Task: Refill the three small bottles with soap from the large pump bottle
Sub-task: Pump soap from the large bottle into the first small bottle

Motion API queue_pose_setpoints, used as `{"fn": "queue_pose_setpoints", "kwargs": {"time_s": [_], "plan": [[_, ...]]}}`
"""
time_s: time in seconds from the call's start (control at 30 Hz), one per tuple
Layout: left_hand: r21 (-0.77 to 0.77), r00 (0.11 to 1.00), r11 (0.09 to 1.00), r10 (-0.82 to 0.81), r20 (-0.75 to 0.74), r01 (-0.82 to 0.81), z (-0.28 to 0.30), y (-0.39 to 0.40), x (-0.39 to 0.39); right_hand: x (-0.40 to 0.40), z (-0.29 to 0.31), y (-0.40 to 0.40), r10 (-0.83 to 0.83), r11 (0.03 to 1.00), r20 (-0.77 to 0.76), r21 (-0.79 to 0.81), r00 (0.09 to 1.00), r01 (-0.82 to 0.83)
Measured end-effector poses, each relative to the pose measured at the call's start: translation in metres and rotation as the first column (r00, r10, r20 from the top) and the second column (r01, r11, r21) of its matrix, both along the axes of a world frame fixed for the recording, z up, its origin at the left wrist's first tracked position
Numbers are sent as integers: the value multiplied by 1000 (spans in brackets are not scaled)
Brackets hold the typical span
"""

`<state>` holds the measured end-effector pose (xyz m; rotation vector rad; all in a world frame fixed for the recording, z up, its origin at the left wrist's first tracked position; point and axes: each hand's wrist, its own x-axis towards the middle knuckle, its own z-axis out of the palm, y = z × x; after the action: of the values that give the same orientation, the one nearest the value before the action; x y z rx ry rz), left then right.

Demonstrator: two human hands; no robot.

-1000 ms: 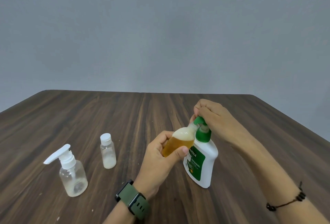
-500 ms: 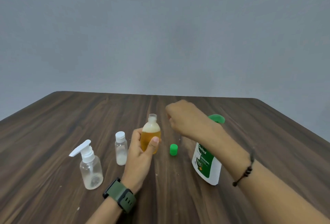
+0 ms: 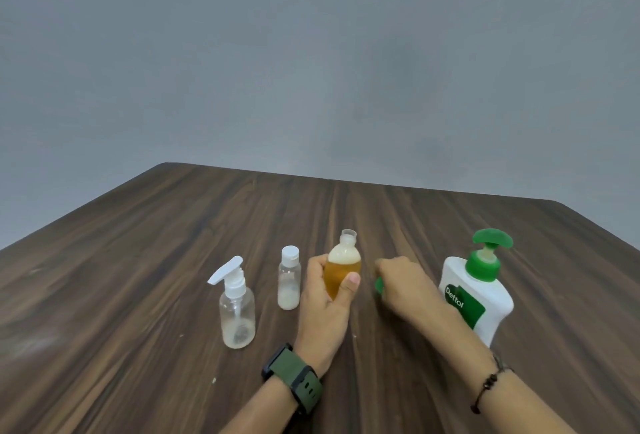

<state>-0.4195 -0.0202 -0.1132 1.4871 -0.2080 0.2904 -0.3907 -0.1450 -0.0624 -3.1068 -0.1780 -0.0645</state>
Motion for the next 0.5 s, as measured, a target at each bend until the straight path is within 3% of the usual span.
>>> {"fn": "queue_pose_setpoints", "kwargs": {"time_s": [0.1,0.23,0.4,0.5], "plan": [[-15,1000,1000,-8,-1,8,-1,1,1,-1,28,-3,-2,977,175,212,985,-35],[-41,1000,999,-29,-3,29,-3,1,3,-25,82,1,145,855,314,437,938,-278],[-84,997,994,-75,18,77,-2,1,4,-32,93,9,298,861,262,340,918,-377],[-103,995,990,-97,31,100,-2,1,3,-30,89,12,338,900,258,194,905,-391]]}}
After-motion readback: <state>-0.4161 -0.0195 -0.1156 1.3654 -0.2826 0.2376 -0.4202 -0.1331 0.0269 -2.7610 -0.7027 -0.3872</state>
